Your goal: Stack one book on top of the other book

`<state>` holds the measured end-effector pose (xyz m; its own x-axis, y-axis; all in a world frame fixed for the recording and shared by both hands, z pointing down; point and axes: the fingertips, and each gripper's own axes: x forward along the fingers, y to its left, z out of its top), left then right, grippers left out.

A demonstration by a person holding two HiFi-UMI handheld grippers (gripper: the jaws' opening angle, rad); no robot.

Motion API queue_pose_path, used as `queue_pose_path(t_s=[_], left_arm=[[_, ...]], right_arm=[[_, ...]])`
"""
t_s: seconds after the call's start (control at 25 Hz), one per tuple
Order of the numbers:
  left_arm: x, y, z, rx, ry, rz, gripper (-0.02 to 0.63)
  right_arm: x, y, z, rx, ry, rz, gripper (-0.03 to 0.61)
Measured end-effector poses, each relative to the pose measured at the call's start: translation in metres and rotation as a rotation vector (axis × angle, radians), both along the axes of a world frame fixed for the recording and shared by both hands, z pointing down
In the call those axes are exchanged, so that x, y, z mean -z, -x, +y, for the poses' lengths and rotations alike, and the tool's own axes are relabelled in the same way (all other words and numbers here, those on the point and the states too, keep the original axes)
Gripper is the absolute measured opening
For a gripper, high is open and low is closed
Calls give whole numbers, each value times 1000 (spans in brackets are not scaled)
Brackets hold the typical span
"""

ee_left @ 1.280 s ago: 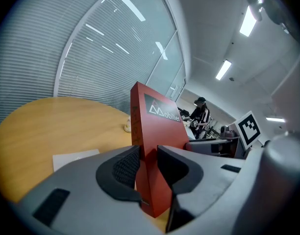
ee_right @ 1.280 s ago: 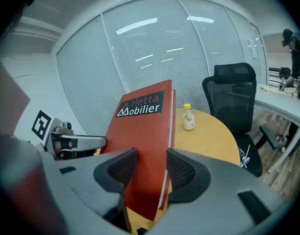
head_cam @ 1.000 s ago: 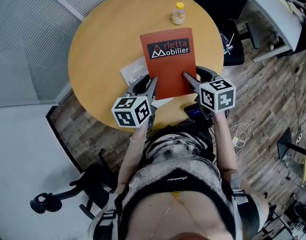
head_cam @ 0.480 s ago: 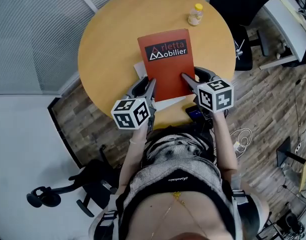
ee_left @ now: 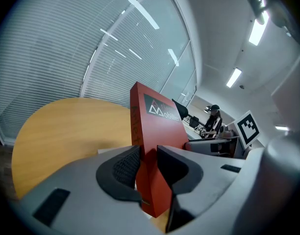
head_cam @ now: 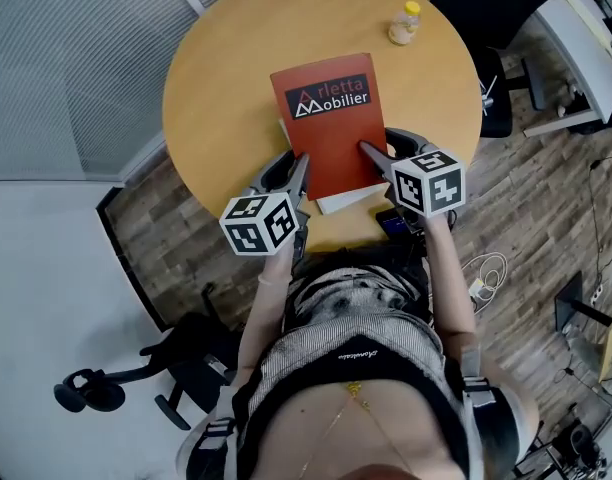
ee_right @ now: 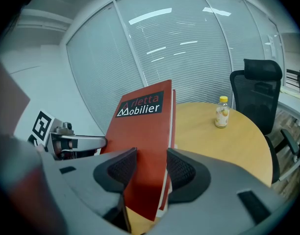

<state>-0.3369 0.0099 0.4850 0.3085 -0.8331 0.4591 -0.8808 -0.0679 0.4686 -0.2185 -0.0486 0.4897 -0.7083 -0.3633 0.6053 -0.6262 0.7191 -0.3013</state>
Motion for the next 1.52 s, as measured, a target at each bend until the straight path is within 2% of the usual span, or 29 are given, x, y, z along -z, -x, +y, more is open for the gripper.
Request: queue_pose_path(t_s=[0.52,1.04,1.52], left_arm=[[-4,-7,8,66,7,19,102],[-14,-5,10,86,37,22,100],[-24,0,10,97,60,41,100]], right_arm=[[-8,-4,0,57,31,-18,202],[-15,1,-1,91,33,9,202],[-27,7,-3,101,74,17,202]])
